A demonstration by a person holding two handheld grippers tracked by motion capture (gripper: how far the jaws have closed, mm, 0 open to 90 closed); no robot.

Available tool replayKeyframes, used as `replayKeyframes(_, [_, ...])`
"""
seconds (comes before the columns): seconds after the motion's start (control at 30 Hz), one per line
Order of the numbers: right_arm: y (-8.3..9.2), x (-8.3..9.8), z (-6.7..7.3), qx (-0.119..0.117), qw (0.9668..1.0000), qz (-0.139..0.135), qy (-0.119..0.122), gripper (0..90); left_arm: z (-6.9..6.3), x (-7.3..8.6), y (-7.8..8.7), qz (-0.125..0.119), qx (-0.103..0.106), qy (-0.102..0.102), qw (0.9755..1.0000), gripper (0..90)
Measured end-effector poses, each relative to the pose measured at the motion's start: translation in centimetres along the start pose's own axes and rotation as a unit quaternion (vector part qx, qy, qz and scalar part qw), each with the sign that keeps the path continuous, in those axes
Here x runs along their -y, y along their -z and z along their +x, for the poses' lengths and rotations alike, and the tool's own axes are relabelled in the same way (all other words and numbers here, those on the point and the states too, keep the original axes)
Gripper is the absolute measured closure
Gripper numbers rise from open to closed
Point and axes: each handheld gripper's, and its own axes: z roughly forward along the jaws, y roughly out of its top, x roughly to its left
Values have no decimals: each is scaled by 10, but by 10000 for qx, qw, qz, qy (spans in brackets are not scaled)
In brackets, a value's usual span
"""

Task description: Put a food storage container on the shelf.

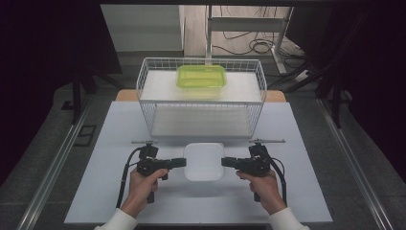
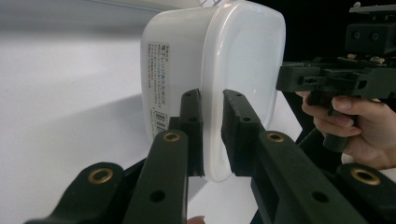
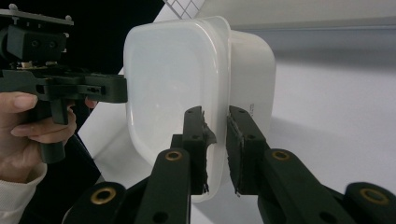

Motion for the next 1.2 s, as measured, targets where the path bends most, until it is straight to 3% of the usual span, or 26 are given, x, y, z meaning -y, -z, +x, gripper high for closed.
replayKeyframes(0.73, [14,-10,15,65,9993,-172,325,778,-12,-13,6,-74,-9,-215,9997,785])
replayKeyframes(1.2, [30,-41,35,2,9974,-398,600,779,-29,-39,23,-284,57,-352,9990,783])
